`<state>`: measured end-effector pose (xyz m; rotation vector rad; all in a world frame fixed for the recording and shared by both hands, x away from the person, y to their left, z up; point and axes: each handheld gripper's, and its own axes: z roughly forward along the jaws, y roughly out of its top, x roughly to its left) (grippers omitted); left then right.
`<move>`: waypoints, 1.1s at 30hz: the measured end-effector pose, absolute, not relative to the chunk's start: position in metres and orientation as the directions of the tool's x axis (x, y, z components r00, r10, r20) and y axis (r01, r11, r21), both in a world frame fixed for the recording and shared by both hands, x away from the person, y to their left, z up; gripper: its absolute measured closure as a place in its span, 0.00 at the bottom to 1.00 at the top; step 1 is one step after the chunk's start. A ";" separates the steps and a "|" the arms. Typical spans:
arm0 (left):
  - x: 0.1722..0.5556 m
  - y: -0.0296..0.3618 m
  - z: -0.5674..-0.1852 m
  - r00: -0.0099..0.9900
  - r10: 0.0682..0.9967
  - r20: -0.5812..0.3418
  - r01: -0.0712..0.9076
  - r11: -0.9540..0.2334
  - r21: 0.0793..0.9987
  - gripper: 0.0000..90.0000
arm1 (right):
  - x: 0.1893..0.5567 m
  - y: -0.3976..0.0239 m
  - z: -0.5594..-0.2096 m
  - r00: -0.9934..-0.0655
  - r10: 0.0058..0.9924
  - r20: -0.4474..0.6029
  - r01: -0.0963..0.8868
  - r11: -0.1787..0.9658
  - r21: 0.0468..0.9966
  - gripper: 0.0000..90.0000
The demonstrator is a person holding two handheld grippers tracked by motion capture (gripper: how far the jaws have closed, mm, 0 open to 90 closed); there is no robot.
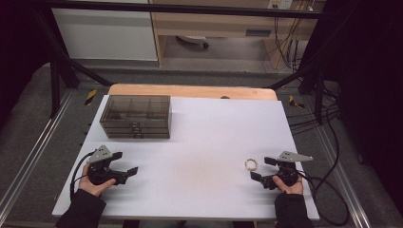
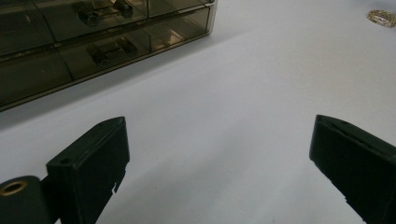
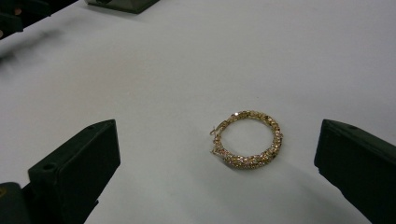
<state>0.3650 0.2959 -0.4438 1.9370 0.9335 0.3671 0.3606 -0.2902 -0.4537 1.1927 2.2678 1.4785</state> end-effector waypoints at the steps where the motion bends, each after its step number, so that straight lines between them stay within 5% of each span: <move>1: 0.365 0.296 -0.444 0.667 0.736 -0.114 0.460 -0.287 0.841 0.05 | 0.360 -0.290 -0.454 -0.660 0.705 0.261 0.523 0.182 0.833 0.01; 33: 0.367 0.291 -0.437 0.700 0.713 -0.024 0.418 -0.383 0.824 0.07 | 0.361 -0.291 -0.454 -0.662 0.706 0.251 0.521 0.191 0.832 0.01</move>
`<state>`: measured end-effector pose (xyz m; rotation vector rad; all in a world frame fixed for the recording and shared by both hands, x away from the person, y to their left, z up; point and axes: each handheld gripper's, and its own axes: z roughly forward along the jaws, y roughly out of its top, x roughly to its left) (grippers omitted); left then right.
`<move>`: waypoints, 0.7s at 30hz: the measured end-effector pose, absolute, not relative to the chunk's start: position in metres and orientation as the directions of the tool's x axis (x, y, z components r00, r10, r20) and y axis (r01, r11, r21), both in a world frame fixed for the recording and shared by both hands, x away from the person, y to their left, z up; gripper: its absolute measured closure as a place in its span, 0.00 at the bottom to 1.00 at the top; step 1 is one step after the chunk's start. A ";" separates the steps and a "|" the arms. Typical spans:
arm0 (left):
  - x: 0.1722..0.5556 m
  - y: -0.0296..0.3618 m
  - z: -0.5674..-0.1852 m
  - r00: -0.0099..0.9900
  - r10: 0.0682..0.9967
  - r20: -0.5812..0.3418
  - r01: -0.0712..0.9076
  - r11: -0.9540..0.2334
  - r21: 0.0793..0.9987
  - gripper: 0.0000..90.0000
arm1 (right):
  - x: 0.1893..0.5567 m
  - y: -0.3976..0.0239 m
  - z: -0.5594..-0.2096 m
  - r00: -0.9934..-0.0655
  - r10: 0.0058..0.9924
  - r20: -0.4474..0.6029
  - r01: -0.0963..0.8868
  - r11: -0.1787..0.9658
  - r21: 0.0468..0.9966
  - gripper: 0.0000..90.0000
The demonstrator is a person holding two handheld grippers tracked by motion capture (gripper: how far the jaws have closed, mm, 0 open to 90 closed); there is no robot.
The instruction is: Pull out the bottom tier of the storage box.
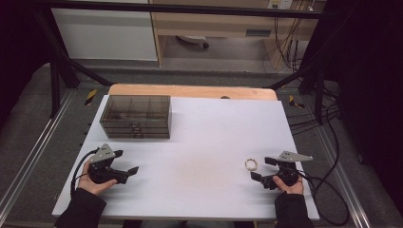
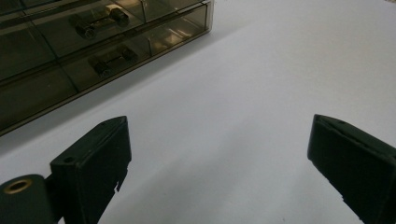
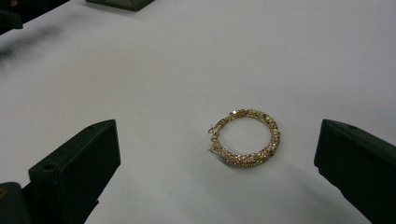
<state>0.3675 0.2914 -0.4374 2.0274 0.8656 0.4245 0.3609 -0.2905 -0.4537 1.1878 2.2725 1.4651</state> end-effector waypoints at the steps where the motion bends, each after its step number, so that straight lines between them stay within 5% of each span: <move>1: 0.367 0.291 -0.437 0.704 0.710 -0.011 0.412 -0.396 0.820 0.07 | 0.361 -0.290 -0.454 -0.663 0.706 0.250 0.522 0.196 0.830 0.01; 21: 0.369 0.284 -0.435 0.710 0.683 0.172 0.336 -0.543 0.770 0.08 | 0.361 -0.290 -0.454 -0.662 0.709 0.242 0.519 0.201 0.831 0.01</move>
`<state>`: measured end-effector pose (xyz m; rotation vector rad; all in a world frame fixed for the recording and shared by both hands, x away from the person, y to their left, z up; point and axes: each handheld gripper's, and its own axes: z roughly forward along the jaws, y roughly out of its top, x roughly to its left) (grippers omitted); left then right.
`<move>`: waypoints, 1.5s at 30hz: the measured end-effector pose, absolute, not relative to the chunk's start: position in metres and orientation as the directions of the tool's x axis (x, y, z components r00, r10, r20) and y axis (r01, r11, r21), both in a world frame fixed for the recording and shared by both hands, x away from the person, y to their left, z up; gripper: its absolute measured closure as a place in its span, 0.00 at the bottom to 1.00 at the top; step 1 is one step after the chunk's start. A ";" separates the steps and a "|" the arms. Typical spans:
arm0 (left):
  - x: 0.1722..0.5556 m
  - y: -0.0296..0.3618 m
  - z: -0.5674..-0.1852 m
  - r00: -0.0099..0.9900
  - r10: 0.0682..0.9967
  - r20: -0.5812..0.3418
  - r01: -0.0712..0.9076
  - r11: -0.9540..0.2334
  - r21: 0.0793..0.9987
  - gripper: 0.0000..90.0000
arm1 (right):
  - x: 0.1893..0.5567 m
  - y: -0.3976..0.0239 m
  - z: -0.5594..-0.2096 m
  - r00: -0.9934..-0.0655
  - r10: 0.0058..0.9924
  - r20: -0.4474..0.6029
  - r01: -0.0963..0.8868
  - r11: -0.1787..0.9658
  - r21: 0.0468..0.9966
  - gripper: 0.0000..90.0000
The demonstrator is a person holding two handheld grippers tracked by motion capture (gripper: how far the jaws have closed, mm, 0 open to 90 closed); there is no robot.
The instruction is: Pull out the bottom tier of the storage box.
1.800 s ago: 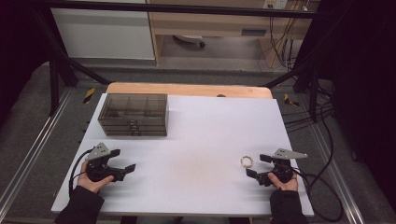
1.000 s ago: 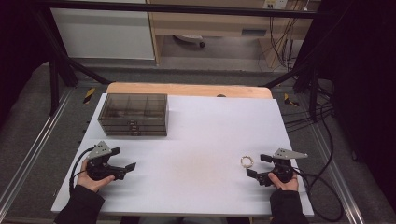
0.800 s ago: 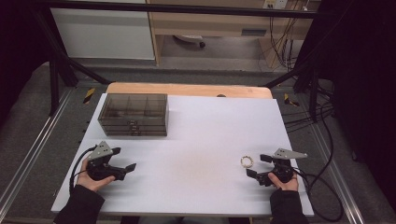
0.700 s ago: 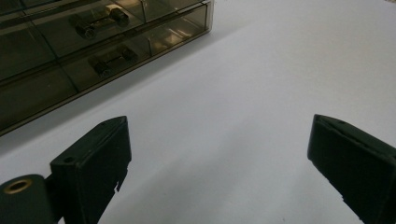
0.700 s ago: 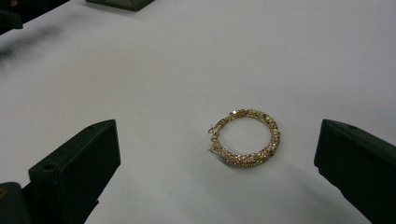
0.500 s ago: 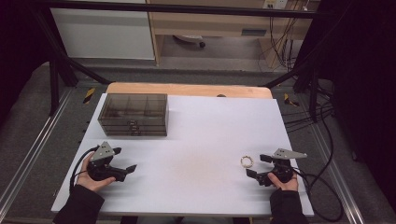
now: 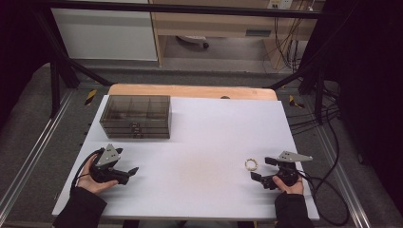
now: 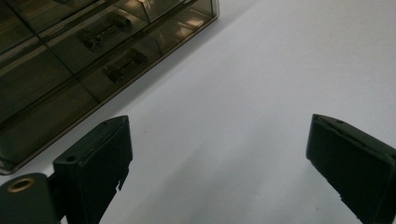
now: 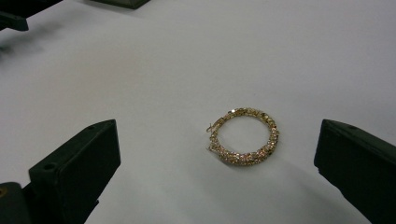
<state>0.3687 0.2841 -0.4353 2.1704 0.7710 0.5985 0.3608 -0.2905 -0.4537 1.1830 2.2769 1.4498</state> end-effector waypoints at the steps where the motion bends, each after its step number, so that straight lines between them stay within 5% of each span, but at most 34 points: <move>1: 0.369 0.284 -0.435 0.710 0.683 0.172 0.336 -0.543 0.770 0.08 | 0.361 -0.291 -0.454 -0.662 0.709 0.242 0.519 0.202 0.830 0.01; 21: 0.373 0.273 -0.436 0.697 0.565 0.442 0.181 -0.735 0.654 0.07 | 0.361 -0.290 -0.455 -0.659 0.713 0.237 0.522 0.207 0.828 0.01; 32: 0.380 0.267 -0.441 0.642 0.436 0.630 0.070 -0.852 0.518 0.07 | 0.361 -0.290 -0.455 -0.658 0.715 0.236 0.522 0.208 0.827 0.01; 45: 0.387 0.268 -0.446 0.575 0.384 0.722 0.028 -0.892 0.452 0.13 | 0.361 -0.290 -0.455 -0.658 0.716 0.234 0.522 0.209 0.827 0.01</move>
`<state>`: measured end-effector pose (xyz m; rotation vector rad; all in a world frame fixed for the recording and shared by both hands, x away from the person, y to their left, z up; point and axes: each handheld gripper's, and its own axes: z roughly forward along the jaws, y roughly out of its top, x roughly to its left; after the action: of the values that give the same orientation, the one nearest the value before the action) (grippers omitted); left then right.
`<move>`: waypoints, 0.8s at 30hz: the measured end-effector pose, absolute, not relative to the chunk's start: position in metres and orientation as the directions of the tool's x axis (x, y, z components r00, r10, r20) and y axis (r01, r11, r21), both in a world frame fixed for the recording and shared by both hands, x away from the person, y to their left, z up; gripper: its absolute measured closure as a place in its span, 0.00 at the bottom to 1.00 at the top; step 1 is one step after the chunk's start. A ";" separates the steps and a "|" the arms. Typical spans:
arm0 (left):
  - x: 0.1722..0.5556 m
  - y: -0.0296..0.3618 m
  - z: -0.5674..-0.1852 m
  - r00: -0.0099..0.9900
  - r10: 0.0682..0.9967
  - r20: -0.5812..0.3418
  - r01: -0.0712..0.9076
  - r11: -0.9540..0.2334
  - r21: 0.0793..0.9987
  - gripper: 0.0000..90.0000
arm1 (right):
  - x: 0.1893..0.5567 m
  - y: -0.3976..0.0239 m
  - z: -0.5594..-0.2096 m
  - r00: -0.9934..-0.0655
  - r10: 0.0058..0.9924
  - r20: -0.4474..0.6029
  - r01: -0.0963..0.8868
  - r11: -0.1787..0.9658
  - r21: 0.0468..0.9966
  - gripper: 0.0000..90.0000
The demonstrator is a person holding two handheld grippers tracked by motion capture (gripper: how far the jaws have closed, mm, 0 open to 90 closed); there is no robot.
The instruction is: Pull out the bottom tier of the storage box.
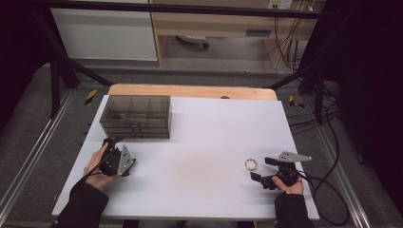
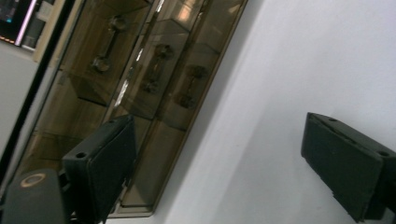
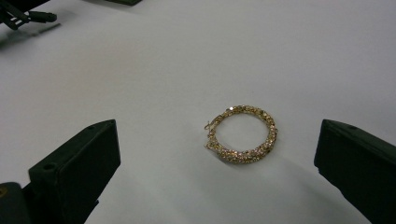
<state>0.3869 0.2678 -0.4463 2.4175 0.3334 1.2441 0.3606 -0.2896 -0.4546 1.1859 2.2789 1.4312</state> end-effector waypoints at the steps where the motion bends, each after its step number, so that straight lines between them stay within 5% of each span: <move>1: 0.387 0.268 -0.447 0.569 0.383 0.728 0.024 -0.892 0.450 0.16 | 0.361 -0.290 -0.455 -0.658 0.716 0.233 0.522 0.210 0.827 0.01; 24: 0.399 0.258 -0.464 0.432 0.217 0.876 -0.051 -0.963 0.264 0.36 | 0.361 -0.290 -0.455 -0.658 0.716 0.233 0.522 0.210 0.827 0.01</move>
<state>0.3993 0.2579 -0.4637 2.4355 0.1441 1.5453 0.3606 -0.2896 -0.4546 1.1858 2.2794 1.4295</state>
